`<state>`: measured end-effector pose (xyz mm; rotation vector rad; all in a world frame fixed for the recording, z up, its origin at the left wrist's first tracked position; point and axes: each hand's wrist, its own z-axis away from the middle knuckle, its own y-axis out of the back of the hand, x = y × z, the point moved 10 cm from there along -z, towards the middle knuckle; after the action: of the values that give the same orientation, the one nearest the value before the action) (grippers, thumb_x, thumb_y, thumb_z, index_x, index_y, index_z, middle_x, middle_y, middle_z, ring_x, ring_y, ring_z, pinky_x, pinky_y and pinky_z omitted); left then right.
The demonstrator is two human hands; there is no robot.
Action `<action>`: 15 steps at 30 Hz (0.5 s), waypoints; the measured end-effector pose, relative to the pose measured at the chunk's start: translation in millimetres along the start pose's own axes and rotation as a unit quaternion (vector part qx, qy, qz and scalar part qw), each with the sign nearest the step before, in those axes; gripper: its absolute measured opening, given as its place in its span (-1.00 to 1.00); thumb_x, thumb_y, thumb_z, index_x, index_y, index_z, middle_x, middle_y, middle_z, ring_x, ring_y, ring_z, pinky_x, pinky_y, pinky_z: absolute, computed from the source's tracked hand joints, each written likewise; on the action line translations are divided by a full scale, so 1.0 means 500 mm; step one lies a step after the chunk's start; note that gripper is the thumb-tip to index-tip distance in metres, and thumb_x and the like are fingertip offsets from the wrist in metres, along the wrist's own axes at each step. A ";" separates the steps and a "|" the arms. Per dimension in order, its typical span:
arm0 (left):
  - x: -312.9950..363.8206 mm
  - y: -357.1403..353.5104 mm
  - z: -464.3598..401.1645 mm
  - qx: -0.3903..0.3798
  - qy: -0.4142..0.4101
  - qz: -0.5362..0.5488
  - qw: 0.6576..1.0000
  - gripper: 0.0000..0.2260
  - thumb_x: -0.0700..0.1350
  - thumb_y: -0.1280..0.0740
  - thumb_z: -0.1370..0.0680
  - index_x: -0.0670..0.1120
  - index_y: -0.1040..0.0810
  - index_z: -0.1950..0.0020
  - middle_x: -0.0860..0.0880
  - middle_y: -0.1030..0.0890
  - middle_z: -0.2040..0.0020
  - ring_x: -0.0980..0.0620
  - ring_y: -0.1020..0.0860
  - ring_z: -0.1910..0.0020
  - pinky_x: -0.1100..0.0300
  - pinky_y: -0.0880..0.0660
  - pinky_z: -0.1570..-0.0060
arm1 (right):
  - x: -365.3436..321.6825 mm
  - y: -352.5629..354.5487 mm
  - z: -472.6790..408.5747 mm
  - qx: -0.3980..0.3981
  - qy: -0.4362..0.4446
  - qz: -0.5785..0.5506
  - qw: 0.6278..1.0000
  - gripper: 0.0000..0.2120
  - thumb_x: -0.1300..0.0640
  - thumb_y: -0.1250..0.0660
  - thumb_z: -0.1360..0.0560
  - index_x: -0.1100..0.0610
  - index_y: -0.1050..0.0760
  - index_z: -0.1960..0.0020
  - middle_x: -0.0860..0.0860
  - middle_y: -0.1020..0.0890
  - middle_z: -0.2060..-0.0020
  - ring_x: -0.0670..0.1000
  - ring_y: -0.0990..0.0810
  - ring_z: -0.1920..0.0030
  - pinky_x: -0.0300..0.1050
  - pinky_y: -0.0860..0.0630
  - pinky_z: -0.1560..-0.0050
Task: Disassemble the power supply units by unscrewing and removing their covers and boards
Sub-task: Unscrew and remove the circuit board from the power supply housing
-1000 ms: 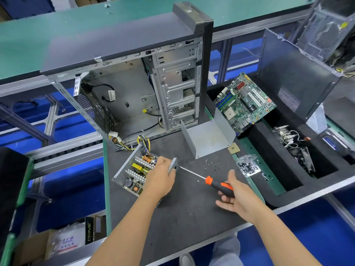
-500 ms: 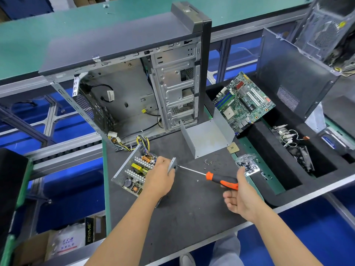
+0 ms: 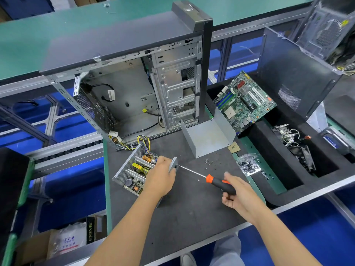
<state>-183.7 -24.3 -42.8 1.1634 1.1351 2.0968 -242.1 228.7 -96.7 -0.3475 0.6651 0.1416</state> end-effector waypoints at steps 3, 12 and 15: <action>-0.001 -0.001 0.000 -0.001 0.001 -0.002 1.000 -0.81 -0.05 -0.19 -0.67 -0.09 -0.50 -0.20 0.00 -0.37 -0.23 -0.17 -0.58 0.00 -0.12 -0.53 -0.05 | 0.010 0.001 -0.002 0.023 -0.031 0.060 0.997 -0.43 -0.30 -0.12 -0.60 0.21 -0.55 -0.08 0.23 -0.64 0.25 -0.03 -0.38 0.52 -0.21 -0.42 0.50; 0.002 0.002 0.000 -0.002 0.001 -0.001 1.000 -0.80 -0.05 -0.20 -0.67 -0.09 -0.50 -0.21 0.00 -0.37 -0.23 -0.17 -0.58 0.01 -0.11 -0.54 -0.06 | -0.003 0.001 -0.006 0.001 -0.002 0.045 0.999 -0.57 -0.12 -0.48 -0.43 0.16 -0.53 -0.12 0.15 -0.58 0.13 -0.02 -0.41 0.43 -0.14 -0.49 0.38; 0.004 0.003 0.001 -0.002 -0.001 0.001 1.000 -0.81 -0.05 -0.19 -0.67 -0.09 -0.51 -0.19 0.00 -0.38 -0.22 -0.16 -0.58 0.02 -0.10 -0.54 -0.06 | 0.032 0.004 -0.005 -0.003 -0.093 0.059 0.994 -0.37 -0.38 -0.11 -0.56 0.18 -0.54 -0.13 0.26 -0.65 0.21 -0.04 -0.28 0.55 -0.28 -0.31 0.56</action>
<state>-184.3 -23.4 -40.7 1.1648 1.1298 2.0977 -231.4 230.1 -109.1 -0.2962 0.5004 0.2857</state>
